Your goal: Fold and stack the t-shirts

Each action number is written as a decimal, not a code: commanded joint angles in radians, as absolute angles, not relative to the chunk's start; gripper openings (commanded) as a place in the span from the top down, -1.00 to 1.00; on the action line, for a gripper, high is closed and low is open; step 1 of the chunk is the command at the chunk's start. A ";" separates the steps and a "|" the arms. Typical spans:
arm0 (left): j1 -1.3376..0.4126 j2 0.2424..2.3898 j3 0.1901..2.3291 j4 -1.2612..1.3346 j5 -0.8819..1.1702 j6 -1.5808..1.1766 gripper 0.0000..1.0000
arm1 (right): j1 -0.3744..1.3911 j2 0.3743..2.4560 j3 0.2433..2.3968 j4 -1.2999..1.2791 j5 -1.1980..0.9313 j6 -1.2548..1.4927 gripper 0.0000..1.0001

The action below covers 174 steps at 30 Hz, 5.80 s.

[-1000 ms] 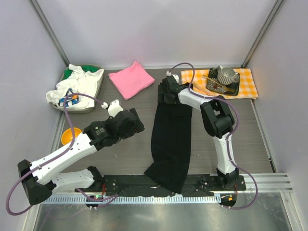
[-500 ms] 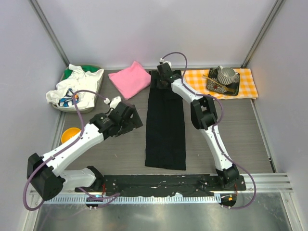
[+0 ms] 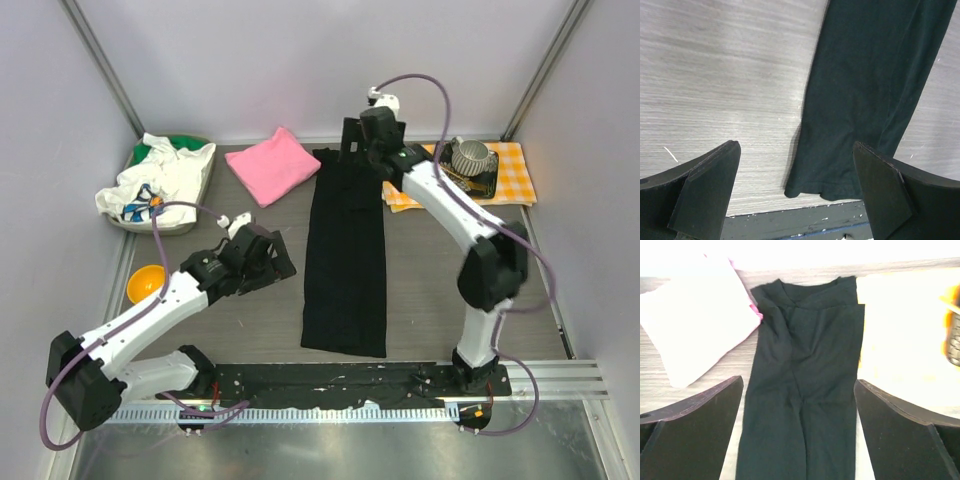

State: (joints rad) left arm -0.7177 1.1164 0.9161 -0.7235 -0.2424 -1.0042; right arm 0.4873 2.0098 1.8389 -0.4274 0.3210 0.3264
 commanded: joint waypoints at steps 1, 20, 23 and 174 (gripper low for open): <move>-0.718 1.091 0.810 -0.674 -0.149 -1.003 -1.00 | 0.534 1.674 1.637 -0.528 0.411 0.377 -0.99; -1.020 0.983 0.399 -0.278 -0.066 -1.307 -1.00 | 0.971 0.763 0.575 -0.718 0.333 0.995 -0.72; -1.075 1.014 0.367 -0.218 -0.074 -1.362 -0.98 | 1.029 0.732 0.516 -0.719 0.331 1.067 -0.68; -0.560 1.471 0.620 0.081 -0.020 -0.951 -0.99 | 0.683 1.268 0.528 -0.006 0.374 0.706 -0.90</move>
